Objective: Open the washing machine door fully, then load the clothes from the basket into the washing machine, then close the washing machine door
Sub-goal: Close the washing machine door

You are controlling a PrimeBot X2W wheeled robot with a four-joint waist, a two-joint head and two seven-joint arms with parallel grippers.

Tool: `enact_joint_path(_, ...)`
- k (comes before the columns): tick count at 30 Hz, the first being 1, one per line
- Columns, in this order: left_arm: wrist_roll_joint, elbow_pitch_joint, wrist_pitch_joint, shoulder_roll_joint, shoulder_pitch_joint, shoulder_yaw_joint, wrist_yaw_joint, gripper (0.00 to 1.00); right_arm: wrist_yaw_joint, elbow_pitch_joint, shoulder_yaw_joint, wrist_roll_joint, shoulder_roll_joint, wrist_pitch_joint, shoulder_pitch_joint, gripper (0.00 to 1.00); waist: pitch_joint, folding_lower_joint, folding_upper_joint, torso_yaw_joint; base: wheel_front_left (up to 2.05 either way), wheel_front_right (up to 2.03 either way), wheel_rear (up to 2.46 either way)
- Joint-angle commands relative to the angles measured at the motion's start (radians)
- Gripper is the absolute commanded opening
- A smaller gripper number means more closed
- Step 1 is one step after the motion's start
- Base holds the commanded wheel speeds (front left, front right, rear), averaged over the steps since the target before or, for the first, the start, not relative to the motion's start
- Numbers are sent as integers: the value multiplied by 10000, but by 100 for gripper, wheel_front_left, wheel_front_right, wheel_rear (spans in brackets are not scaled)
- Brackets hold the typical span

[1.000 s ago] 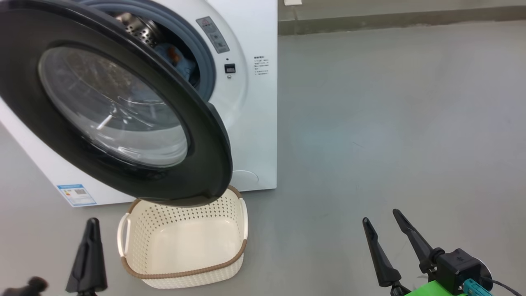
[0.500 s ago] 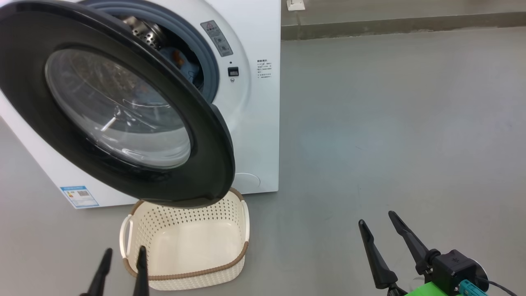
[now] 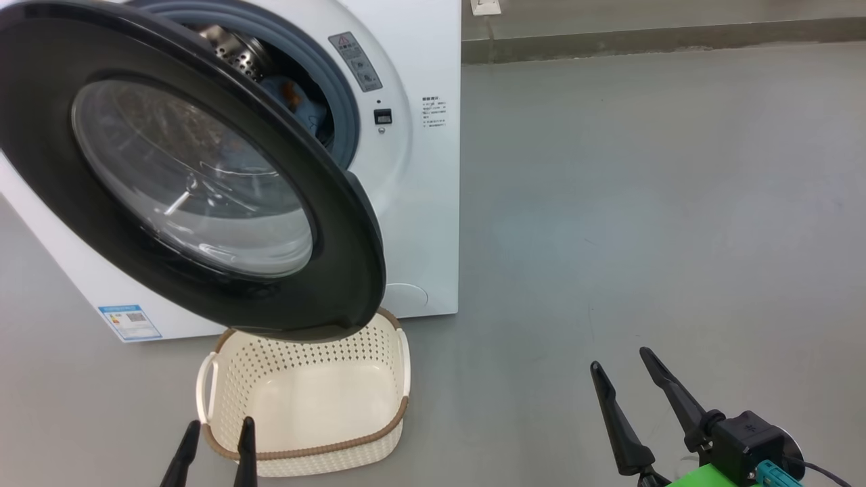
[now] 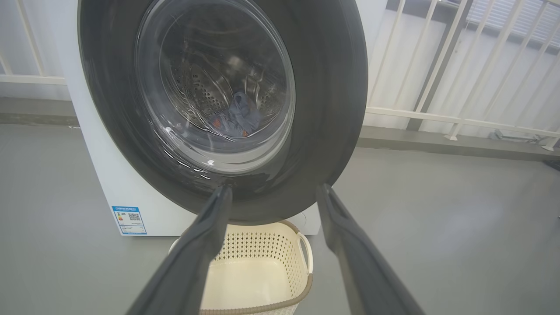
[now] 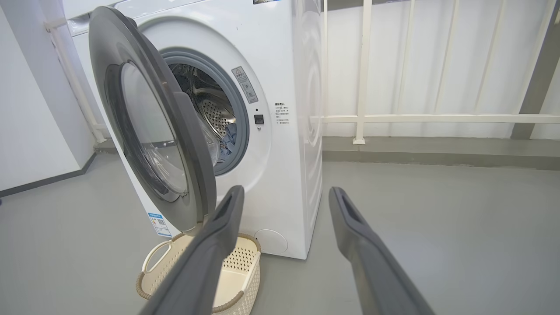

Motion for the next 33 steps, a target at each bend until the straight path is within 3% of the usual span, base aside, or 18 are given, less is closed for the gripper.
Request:
enact_joint_path(1, 36, -161, -62, 41, -319, 280, -25, 100, 98, -233, 234, -62, -12, -4, -152, 100, -1, 0, 0, 16, 0, 0, 0)
enact_joint_path(33, 188, -191, -62, 28, -376, 226, -25, 100, 98, -198, 255, -121, -12, 35, -155, 100, -3, 0, 0, 145, 0, 0, 0)
